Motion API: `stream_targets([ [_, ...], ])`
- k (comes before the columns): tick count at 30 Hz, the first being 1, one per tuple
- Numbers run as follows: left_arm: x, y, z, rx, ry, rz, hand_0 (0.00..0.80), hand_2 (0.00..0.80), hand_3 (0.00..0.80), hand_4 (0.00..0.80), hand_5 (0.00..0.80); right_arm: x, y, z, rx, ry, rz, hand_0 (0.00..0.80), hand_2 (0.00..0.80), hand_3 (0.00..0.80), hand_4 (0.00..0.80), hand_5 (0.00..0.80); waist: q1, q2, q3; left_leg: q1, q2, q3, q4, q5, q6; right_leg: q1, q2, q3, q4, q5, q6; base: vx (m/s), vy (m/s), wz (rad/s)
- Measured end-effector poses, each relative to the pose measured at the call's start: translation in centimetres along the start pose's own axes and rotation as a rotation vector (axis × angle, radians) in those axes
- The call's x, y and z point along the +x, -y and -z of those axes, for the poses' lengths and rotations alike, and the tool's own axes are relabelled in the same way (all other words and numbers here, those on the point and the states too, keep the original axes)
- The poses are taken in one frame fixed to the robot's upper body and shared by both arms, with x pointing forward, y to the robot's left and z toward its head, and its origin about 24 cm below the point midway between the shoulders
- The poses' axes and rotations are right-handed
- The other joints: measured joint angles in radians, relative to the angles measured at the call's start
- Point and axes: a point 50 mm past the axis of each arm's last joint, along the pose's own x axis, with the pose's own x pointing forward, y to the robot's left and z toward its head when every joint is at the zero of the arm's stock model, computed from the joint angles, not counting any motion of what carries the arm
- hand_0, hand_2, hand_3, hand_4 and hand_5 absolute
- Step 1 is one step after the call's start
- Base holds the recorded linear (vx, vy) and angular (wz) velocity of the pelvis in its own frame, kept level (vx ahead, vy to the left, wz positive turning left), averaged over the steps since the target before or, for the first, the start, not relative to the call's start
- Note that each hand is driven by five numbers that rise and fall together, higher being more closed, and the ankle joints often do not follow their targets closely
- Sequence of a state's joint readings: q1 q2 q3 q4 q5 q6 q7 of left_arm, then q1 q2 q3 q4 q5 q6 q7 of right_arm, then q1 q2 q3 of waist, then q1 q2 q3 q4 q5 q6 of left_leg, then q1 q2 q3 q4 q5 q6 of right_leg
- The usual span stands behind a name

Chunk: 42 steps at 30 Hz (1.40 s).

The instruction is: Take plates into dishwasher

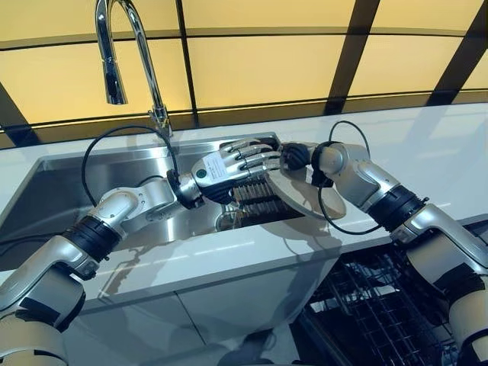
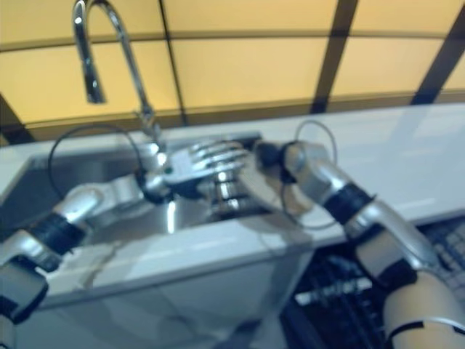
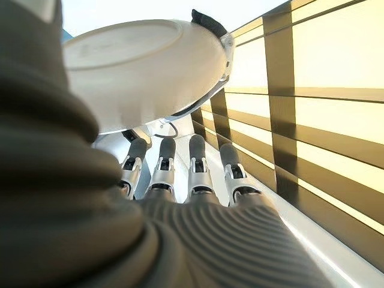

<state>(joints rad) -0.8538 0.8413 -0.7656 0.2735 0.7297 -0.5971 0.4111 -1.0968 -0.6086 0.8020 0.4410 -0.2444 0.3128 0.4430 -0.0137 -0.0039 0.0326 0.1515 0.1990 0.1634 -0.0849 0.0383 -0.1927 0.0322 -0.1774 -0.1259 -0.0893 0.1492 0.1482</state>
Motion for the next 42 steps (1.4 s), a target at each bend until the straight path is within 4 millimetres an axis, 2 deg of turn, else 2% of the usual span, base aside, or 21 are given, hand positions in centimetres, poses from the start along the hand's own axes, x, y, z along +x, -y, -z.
stream_targets([
  [16, 1.6, 0.1, -0.9, -0.009, 0.041, 0.003, 0.000, 0.000, 0.000, 0.000, 0.000, 0.2, 1.3, -1.8, -0.038, 0.028, 0.036, 0.800, 0.800, 0.800, 0.800, 0.800, -0.002, -0.008, -0.005, 0.001, 0.000, 0.003, 0.000, -0.001, 0.001, -0.002, 0.001, 0.003, 0.000, 0.000, 0.000, 0.000, 0.000, 0.00],
  [18, 1.6, 0.1, -0.9, -0.010, 0.042, 0.001, 0.088, 0.088, 0.088, 0.088, 0.088, 0.4, 1.2, -2.1, -0.036, 0.035, 0.040, 0.800, 0.800, 0.800, 0.800, 0.800, -0.003, -0.010, -0.007, 0.001, 0.000, 0.004, 0.000, -0.003, 0.004, -0.002, 0.001, 0.004, 0.000, 0.000, 0.000, 0.000, 0.000, 0.00],
  [19, 1.7, 0.1, -0.9, -0.010, 0.043, -0.001, 0.191, 0.191, 0.191, 0.191, 0.191, 0.4, 1.2, -2.2, -0.035, 0.037, 0.040, 0.800, 0.800, 0.800, 0.800, 0.800, -0.003, -0.011, -0.007, 0.001, 0.000, 0.004, 0.000, -0.003, 0.004, -0.003, 0.001, 0.004, 0.000, 0.000, 0.000, 0.000, 0.000, 0.00],
  [20, 1.8, 0.0, -1.0, -0.009, 0.045, -0.003, 0.248, 0.248, 0.248, 0.248, 0.248, 0.4, 1.2, -2.3, -0.034, 0.040, 0.044, 0.800, 0.800, 0.800, 0.800, 0.800, -0.004, -0.012, -0.008, 0.001, 0.000, 0.004, 0.000, -0.003, 0.004, -0.003, 0.001, 0.005, 0.000, 0.000, 0.000, 0.000, 0.000, 0.00],
  [23, 2.0, 0.0, -0.9, -0.005, 0.039, -0.001, 0.144, 0.144, 0.144, 0.144, 0.144, 0.4, 1.3, -2.4, -0.028, 0.043, 0.049, 0.800, 0.800, 0.800, 0.800, 0.800, -0.003, -0.013, -0.008, 0.001, 0.000, 0.005, 0.000, -0.003, 0.003, -0.003, 0.001, 0.005, 0.000, 0.000, 0.000, 0.000, 0.000, 0.00],
  [24, 2.0, 0.0, -0.9, -0.003, 0.034, 0.000, 0.169, 0.169, 0.169, 0.169, 0.169, 0.4, 1.4, -2.4, -0.026, 0.044, 0.051, 0.800, 0.800, 0.800, 0.800, 0.800, -0.003, -0.013, -0.009, 0.001, 0.000, 0.005, 0.000, -0.003, 0.003, -0.003, 0.001, 0.005, 0.000, 0.000, 0.000, 0.000, 0.000, 0.00],
  [27, 2.1, -0.2, -0.8, -0.007, 0.030, -0.006, 0.119, 0.119, 0.119, 0.119, 0.119, 0.5, 1.5, -2.2, -0.014, 0.040, 0.053, 0.800, 0.800, 0.800, 0.800, 0.800, -0.003, -0.015, -0.009, 0.001, 0.000, 0.005, 0.000, -0.003, 0.003, -0.003, 0.001, 0.005, 0.000, 0.000, 0.000, 0.000, 0.000, 0.00],
  [28, 2.2, -0.2, -0.8, -0.007, 0.028, -0.006, 0.082, 0.082, 0.082, 0.082, 0.082, 0.5, 1.5, -2.2, -0.006, 0.043, 0.055, 0.800, 0.800, 0.800, 0.800, 0.800, -0.003, -0.015, -0.009, 0.001, 0.000, 0.005, 0.000, -0.003, 0.003, -0.003, 0.001, 0.005, 0.000, 0.000, 0.000, 0.000, 0.000, 0.00],
  [29, 2.2, -0.2, -0.8, -0.006, 0.026, -0.004, 0.000, 0.000, 0.000, 0.000, 0.000, 0.5, 1.5, -2.3, 0.000, 0.046, 0.059, 0.800, 0.800, 0.800, 0.800, 0.800, -0.003, -0.015, -0.010, 0.001, 0.000, 0.005, 0.000, -0.003, 0.003, -0.003, 0.001, 0.006, 0.000, 0.000, 0.000, 0.000, 0.000, 0.00],
  [33, 2.2, -0.2, -0.6, -0.011, 0.013, -0.001, 0.000, 0.000, 0.000, 0.000, 0.000, 0.5, 1.6, -2.3, 0.000, 0.045, 0.071, 0.800, 0.800, 0.800, 0.800, 0.800, -0.003, -0.015, -0.010, 0.001, 0.000, 0.005, 0.000, -0.003, 0.003, -0.003, 0.001, 0.006, 0.000, 0.000, 0.000, 0.000, 0.000, 0.00],
  [34, 2.3, -0.1, -0.7, -0.017, 0.014, 0.000, 0.082, 0.082, 0.082, 0.082, 0.082, 0.5, 1.7, -2.3, 0.000, 0.044, 0.074, 0.800, 0.800, 0.800, 0.800, 0.800, -0.003, -0.016, -0.010, 0.001, 0.000, 0.005, 0.000, -0.003, 0.003, -0.003, 0.001, 0.006, 0.000, 0.000, 0.000, 0.000, 0.000, 0.00],
  [35, 2.3, -0.1, -0.7, -0.018, 0.016, 0.003, 0.129, 0.129, 0.129, 0.129, 0.129, 0.5, 1.7, -2.2, 0.001, 0.043, 0.078, 0.800, 0.800, 0.800, 0.800, 0.800, -0.003, -0.016, -0.010, 0.001, 0.000, 0.005, 0.000, -0.004, 0.003, -0.003, 0.001, 0.006, 0.000, 0.000, 0.000, 0.000, 0.000, 0.00],
  [36, 2.3, -0.1, -0.7, -0.018, 0.016, 0.003, 0.417, 0.417, 0.417, 0.417, 0.417, 0.5, 1.7, -2.2, 0.002, 0.042, 0.080, 0.800, 0.800, 0.800, 0.800, 0.800, -0.003, -0.016, -0.010, 0.001, 0.000, 0.005, 0.000, -0.004, 0.003, -0.003, 0.001, 0.006, 0.000, 0.000, 0.000, 0.000, 0.000, 0.00],
  [37, 2.3, -0.1, -0.7, -0.021, 0.015, 0.005, 0.769, 0.769, 0.769, 0.769, 0.769, 0.5, 1.7, -2.2, 0.007, 0.042, 0.079, 0.800, 0.800, 0.800, 0.800, 0.800, -0.003, -0.016, -0.010, 0.001, 0.000, 0.005, 0.000, -0.004, 0.003, -0.003, 0.001, 0.006, 0.000, 0.000, 0.000, 0.000, 0.000, 0.00],
  [38, 2.3, -0.1, -0.7, -0.024, 0.013, 0.008, 0.800, 0.800, 0.800, 0.800, 0.800, 0.6, 1.6, -2.1, 0.011, 0.041, 0.077, 0.800, 0.800, 0.800, 0.800, 0.800, -0.003, -0.017, -0.011, 0.001, 0.000, 0.006, 0.000, -0.004, 0.003, -0.003, 0.001, 0.006, 0.000, 0.000, 0.000, 0.000, 0.000, 0.00],
  [42, 2.3, 0.2, -0.7, -0.044, 0.009, 0.027, 0.800, 0.800, 0.800, 0.800, 0.800, 0.6, 1.6, -1.8, 0.026, 0.032, 0.077, 0.800, 0.800, 0.800, 0.800, 0.800, -0.003, -0.017, -0.011, 0.001, 0.000, 0.006, 0.000, -0.004, 0.003, -0.003, 0.001, 0.007, 0.000, 0.000, 0.000, 0.000, 0.000, 0.00],
])
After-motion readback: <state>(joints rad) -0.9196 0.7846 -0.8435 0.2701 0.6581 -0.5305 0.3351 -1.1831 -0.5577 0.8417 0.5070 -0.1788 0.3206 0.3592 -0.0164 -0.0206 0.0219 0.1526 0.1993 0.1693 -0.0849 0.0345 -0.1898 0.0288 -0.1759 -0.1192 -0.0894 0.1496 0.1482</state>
